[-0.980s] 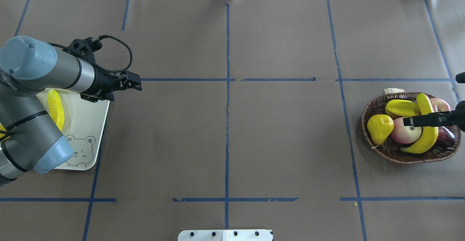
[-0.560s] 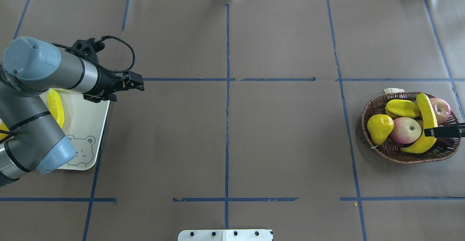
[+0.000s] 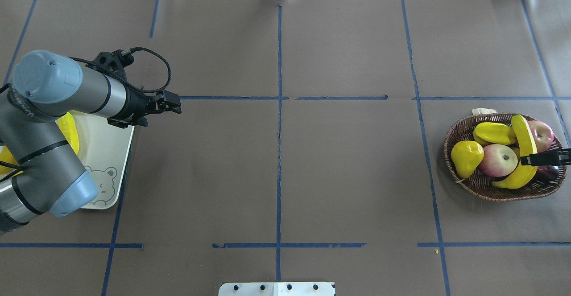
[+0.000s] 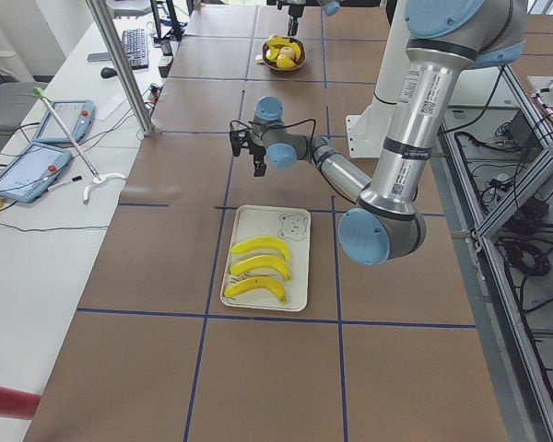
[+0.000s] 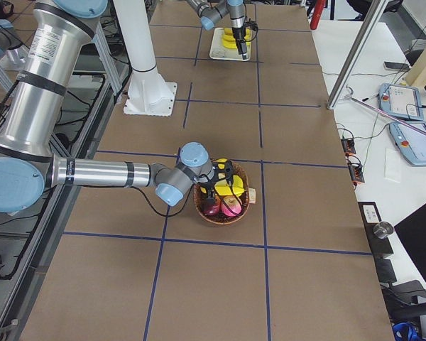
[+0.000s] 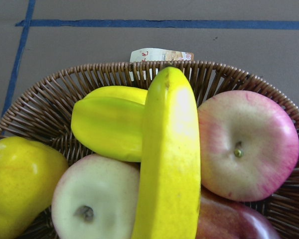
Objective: Transfer all bananas from basket to plate
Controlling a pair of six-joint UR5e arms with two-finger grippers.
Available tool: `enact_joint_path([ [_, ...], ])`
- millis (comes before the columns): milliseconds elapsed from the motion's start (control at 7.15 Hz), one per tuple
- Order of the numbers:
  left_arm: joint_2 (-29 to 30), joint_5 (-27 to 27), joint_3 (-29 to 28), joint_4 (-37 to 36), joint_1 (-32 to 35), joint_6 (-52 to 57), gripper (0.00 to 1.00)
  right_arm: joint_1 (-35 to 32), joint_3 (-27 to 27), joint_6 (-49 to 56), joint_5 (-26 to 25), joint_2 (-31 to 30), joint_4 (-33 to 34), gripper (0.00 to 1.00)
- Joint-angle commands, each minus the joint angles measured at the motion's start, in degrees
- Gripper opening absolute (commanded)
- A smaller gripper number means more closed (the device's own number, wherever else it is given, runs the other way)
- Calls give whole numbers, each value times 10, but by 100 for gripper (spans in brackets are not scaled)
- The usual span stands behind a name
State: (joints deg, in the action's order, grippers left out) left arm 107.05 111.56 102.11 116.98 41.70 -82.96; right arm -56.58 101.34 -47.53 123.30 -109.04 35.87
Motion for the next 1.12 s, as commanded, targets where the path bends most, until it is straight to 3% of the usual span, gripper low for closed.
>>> enact_joint_path([
  [0, 1, -1, -1, 0, 0, 0, 100, 1, -16, -5, 0, 22, 3, 99],
  [140, 1, -1, -1, 0, 0, 0, 100, 1, -18, -5, 2, 26, 3, 99],
  [280, 2, -1, -1, 1, -1, 0, 100, 0, -19, -5, 11, 25, 2, 90],
  [840, 2, -2, -4, 1, -1, 0, 100, -3, -19, -4, 23, 18, -5, 8],
  [980, 3, -3, -4, 1, -1, 0, 100, -4, -15, -3, 34, 16, -7, 2],
])
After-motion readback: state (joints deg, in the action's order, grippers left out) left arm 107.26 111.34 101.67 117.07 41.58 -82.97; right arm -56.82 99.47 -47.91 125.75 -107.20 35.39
